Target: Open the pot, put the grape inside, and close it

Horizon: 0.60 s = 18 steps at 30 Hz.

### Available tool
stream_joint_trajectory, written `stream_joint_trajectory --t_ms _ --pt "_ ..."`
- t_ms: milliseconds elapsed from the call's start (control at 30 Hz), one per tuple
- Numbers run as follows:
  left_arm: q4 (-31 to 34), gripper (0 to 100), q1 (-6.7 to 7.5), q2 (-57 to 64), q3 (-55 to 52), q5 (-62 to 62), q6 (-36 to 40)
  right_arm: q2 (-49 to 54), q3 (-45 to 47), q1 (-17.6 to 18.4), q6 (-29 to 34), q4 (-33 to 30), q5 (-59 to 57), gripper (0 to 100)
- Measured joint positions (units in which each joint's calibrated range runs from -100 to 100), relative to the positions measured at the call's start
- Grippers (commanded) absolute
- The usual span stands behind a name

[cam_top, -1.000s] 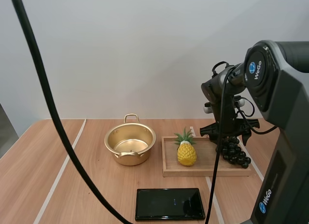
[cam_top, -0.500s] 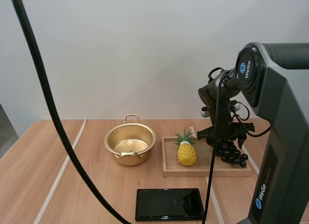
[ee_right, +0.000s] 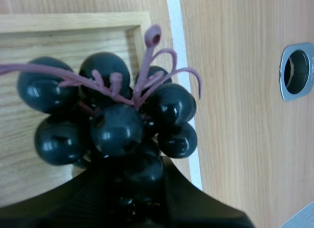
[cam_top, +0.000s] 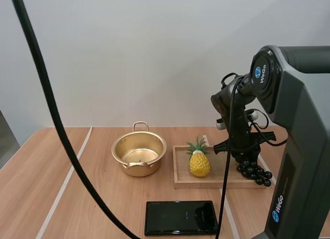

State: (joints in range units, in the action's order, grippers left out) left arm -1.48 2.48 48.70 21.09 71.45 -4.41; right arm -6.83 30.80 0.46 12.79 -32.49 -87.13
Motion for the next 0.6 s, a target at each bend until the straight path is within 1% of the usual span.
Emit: stream_joint_trajectory --t_ms 233,400,467,600 --pt "0.00 0 0.00 0.00 0.00 0.14 0.00 4.46 -2.16 0.00 -1.00 0.64 -4.22 0" --pt "0.00 0 0.00 0.00 0.00 0.14 0.00 6.67 -3.74 0.00 -1.00 0.67 -4.79 0" --pt "0.00 0 0.00 0.00 0.00 0.14 0.00 12.23 -8.31 0.00 -1.00 1.51 -5.25 0" --pt "0.00 0 0.00 0.00 0.00 0.14 0.00 16.25 -12.35 0.00 -1.00 3.58 -5.25 0"
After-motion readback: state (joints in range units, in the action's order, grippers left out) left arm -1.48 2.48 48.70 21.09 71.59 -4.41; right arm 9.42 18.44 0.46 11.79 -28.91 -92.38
